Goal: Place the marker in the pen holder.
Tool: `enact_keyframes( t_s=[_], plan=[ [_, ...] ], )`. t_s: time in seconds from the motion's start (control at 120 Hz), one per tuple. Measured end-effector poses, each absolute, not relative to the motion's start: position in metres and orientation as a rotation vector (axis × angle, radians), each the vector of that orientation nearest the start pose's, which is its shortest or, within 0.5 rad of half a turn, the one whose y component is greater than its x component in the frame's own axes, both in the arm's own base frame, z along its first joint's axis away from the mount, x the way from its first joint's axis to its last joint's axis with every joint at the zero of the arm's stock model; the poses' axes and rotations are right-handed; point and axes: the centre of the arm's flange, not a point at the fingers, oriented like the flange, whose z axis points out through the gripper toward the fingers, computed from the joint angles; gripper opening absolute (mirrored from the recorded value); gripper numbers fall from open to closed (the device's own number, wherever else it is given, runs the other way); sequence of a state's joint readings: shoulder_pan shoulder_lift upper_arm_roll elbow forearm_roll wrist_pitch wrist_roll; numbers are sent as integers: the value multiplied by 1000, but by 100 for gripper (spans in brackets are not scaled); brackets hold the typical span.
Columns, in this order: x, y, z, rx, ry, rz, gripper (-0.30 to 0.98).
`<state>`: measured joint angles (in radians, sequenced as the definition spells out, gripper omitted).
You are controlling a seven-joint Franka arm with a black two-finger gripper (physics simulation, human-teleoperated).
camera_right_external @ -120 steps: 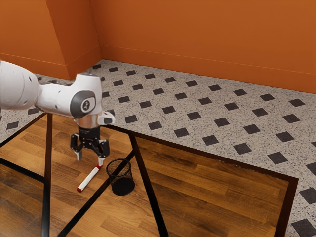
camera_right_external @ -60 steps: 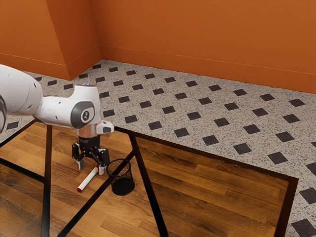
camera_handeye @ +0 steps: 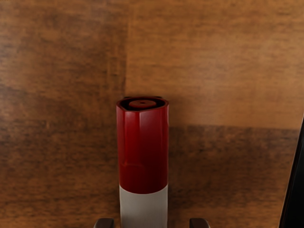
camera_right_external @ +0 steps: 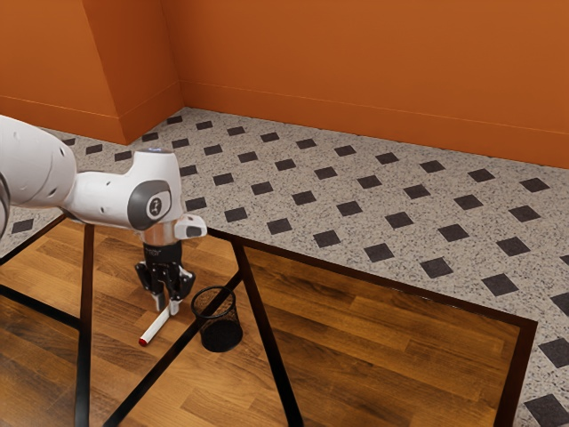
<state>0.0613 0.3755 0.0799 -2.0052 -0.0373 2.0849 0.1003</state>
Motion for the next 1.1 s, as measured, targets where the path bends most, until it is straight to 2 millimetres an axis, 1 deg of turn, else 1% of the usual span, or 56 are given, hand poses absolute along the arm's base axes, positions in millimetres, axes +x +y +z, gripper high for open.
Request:
enact_keyframes(
  t_s=[0.133,0.358,0.433,0.517,0.567,0.6,0.633,0.683,0.708,0.733,0.767,0.8,0.883,0.925,0.95,0.975,1.0,1.042,1.067,1.1],
  plan=[
    [565,77,245,-3144,-90,468,9],
    [564,76,240,-3147,-77,483,6],
    [564,76,238,-3146,-74,487,2],
    [564,76,238,-3144,-68,481,-2],
    [565,76,242,-3141,-63,466,-4],
    [567,76,254,-3138,-53,431,-5],
    [570,77,271,-3129,-37,384,-6],
    [576,69,309,-3100,33,264,-7],
    [578,61,332,-3077,80,185,-8],
    [580,49,354,-3054,136,104,-8],
    [572,32,375,-3022,208,7,-9],
    [560,14,382,-2990,279,-81,-9],
    [542,-27,402,-2919,416,-302,-10],
    [535,-47,417,-2891,463,-413,-10],
    [530,-55,425,-2878,478,-471,-10],
    [524,-57,432,-2869,474,-518,-10],
    [519,-54,435,-2865,452,-554,-10],
    [512,-47,434,-2865,409,-597,-10],
    [510,-49,435,-2865,395,-624,-10],
    [506,-57,437,-2865,389,-661,-10]
  ],
)
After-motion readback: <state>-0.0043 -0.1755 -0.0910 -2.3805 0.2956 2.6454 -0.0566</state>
